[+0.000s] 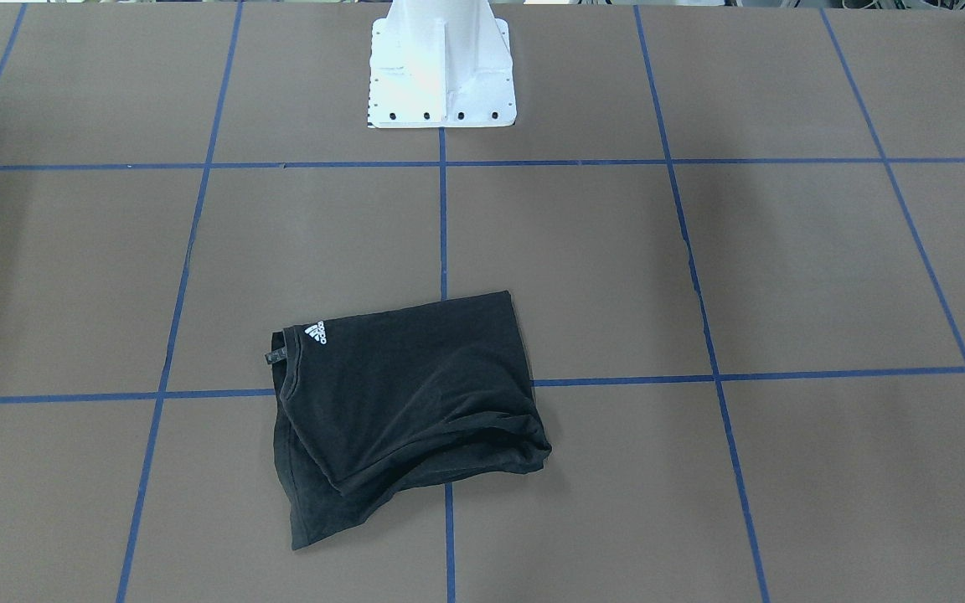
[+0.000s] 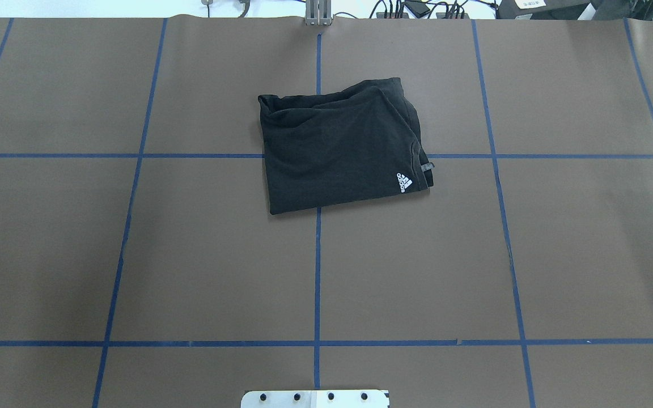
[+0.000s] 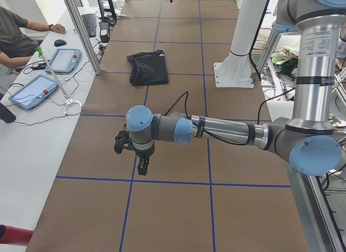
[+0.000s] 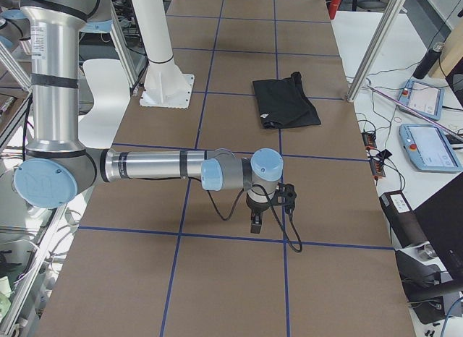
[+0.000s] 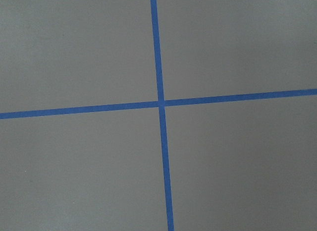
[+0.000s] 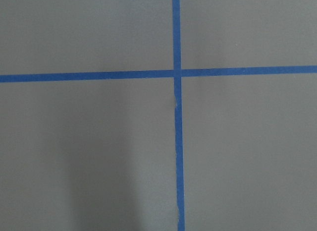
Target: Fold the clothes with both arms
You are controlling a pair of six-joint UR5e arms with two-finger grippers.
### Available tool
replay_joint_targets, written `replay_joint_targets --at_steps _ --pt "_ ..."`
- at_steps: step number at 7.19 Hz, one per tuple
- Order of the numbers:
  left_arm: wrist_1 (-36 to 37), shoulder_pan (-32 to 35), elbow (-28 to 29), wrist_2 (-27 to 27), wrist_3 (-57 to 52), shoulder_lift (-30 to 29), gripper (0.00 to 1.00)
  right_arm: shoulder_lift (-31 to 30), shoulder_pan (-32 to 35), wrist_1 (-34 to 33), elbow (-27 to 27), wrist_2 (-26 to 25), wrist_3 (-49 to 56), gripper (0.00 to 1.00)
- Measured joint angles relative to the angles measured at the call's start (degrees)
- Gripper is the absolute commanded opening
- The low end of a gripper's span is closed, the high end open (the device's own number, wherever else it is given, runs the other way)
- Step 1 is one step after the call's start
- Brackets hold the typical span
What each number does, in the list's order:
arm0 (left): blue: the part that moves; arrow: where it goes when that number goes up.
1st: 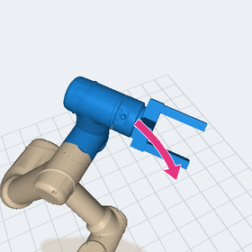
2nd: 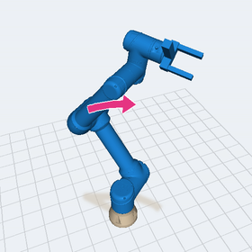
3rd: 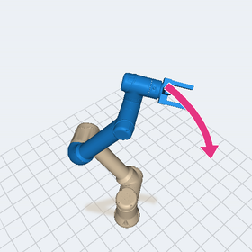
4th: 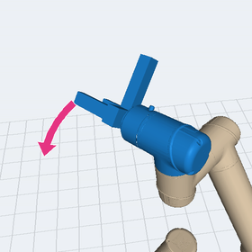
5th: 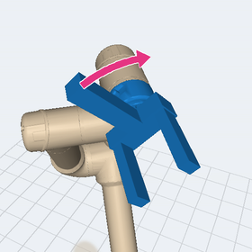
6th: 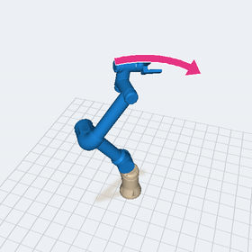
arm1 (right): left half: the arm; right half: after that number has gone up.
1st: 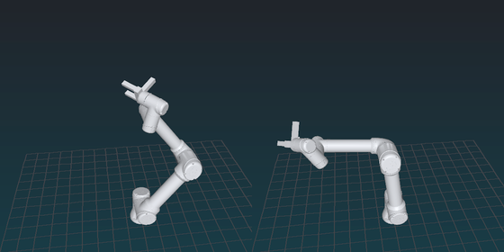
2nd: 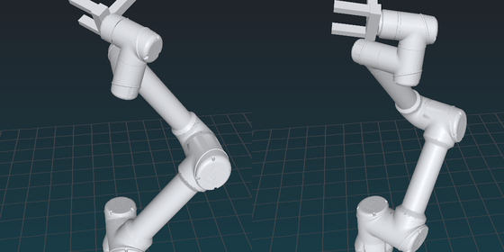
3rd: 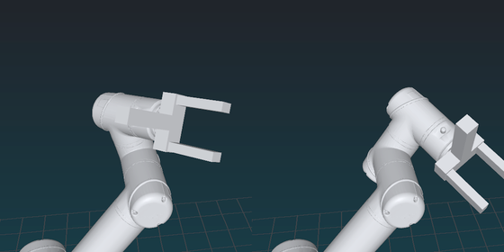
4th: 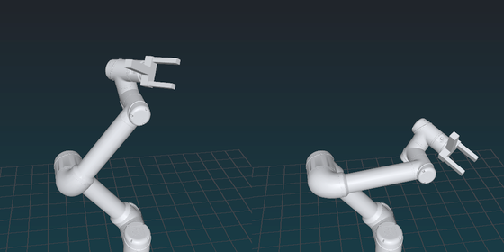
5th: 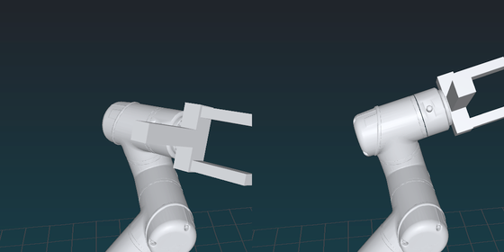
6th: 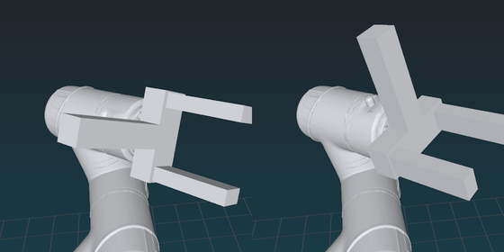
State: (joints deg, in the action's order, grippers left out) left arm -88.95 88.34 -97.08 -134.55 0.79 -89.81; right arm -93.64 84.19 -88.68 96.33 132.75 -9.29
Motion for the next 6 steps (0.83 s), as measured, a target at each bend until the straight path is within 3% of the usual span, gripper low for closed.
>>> replay_joint_targets --at_steps 6 --pt "0.0 -0.01 0.46 -0.01 0.0 -0.53 1.0 -0.24 0.06 0.0 -0.04 -0.82 -0.1 1.0"
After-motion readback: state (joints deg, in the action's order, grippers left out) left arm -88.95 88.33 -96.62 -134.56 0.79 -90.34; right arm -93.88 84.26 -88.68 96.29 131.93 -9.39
